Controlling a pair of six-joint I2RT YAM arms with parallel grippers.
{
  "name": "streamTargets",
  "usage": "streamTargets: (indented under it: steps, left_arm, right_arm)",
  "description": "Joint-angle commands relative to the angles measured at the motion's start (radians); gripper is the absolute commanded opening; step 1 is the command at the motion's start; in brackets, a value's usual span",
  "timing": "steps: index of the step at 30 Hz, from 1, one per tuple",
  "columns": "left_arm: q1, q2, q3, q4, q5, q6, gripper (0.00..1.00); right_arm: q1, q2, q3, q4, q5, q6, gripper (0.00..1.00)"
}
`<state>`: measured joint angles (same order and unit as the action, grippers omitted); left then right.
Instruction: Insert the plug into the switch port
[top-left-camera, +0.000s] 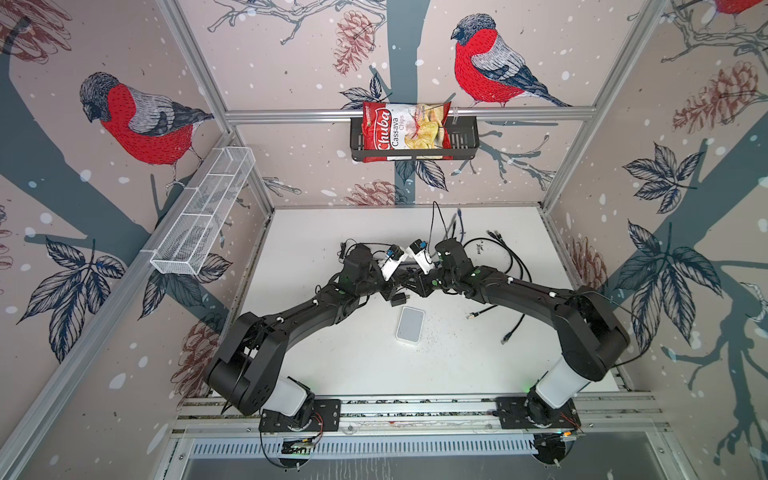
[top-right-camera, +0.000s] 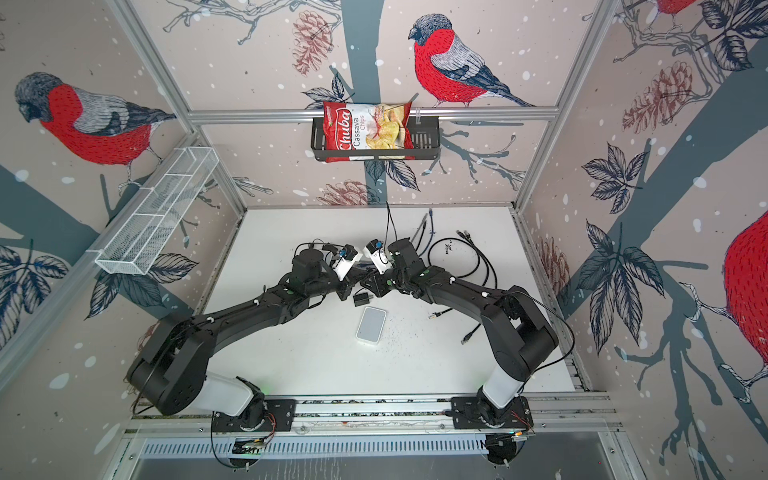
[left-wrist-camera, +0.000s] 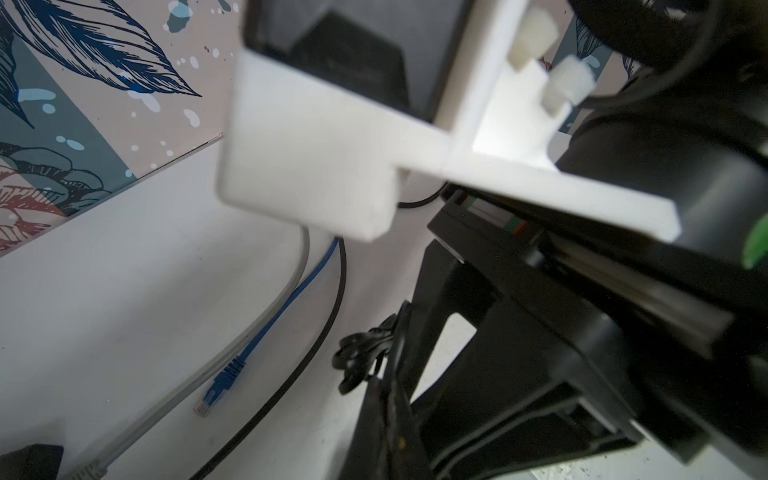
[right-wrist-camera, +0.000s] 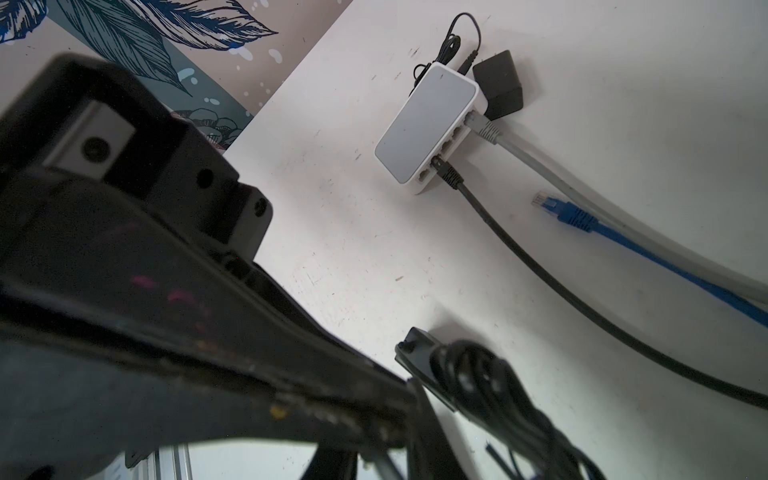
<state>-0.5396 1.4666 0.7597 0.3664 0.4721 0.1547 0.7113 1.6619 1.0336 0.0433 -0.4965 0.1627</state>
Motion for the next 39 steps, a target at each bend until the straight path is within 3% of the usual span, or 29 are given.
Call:
streamTargets:
  steps: [1,34,39]
  left_arm:
    - [0.0,0.003,-0.003,0.038,0.046,-0.006,0.0]
    - [-0.065,0.021,0.009,-0.096,0.091,0.212,0.0]
    - [-0.066,0.032,0.009,-0.09,0.092,0.198,0.0]
  right_arm:
    - [-0.006,0.003,0.006,0.053,0.002,0.018,0.21]
    - [-0.035,0.095,0.097,0.007,-0.039,0.014,0.15]
    - [-0.042,0.092,0.094,0.031,-0.056,0.032,0.19]
